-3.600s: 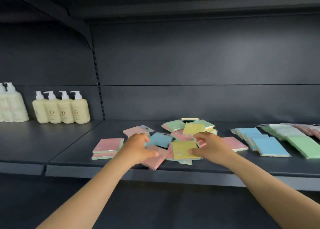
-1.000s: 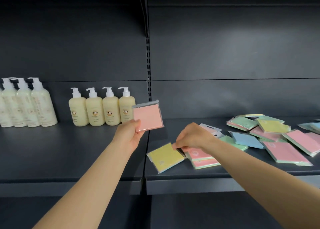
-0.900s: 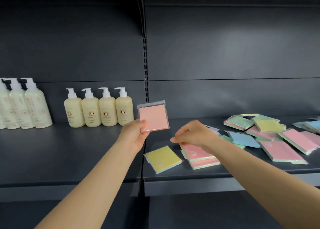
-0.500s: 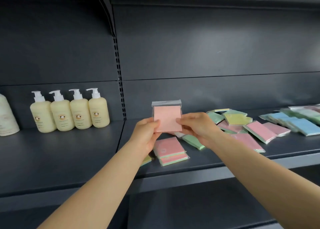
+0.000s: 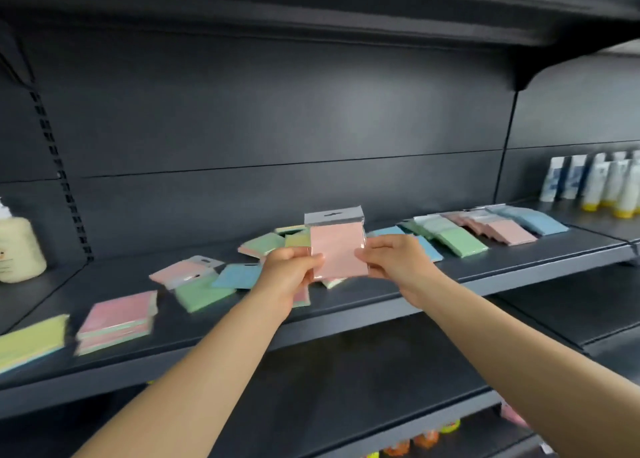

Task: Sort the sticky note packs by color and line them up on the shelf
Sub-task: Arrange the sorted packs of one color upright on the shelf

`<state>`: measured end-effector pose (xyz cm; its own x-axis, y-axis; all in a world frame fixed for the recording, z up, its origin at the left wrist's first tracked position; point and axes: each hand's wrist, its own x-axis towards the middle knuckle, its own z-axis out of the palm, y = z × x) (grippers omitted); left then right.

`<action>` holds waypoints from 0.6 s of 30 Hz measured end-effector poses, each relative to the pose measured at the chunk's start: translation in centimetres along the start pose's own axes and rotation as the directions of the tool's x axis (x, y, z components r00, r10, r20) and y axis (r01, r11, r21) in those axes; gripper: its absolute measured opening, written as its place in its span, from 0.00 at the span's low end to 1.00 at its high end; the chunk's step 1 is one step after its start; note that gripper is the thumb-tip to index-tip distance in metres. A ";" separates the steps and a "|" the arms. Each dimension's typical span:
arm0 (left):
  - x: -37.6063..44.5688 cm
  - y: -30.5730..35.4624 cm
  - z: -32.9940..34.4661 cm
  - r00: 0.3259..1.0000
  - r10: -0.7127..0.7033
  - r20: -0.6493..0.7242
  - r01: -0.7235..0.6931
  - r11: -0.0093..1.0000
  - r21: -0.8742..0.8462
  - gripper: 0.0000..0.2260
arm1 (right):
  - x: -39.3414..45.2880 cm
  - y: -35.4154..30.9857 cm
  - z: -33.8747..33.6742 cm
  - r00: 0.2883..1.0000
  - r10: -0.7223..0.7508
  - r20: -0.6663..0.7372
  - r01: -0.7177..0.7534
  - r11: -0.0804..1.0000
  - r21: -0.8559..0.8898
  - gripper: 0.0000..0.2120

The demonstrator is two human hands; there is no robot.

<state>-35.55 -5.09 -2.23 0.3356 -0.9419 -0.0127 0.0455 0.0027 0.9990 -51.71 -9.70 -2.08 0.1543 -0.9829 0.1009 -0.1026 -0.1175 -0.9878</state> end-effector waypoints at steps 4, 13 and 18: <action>-0.6 -1.1 10.2 0.999 0.016 0.048 -0.016 1.000 0.005 0.04 | 0.1 1.8 -9.8 0.997 0.007 -0.081 -0.008 1.000 -0.013 0.03; 0.7 -3.7 28.7 0.991 0.062 0.116 -0.082 0.981 0.176 0.08 | 2.0 6.5 -26.6 0.957 0.017 -0.290 -0.021 1.000 -0.013 0.02; 4.0 -4.6 37.0 0.991 0.084 0.101 -0.103 0.974 0.203 0.08 | 6.0 8.1 -32.9 0.927 0.017 -0.376 -0.033 0.999 -0.034 0.01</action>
<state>-69.24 -21.29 -5.30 0.2414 -0.9675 0.0753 -0.1815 0.0312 0.9829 -84.00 -21.21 -5.57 -0.2280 -0.9661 0.1210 -0.1411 -0.0901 -0.9859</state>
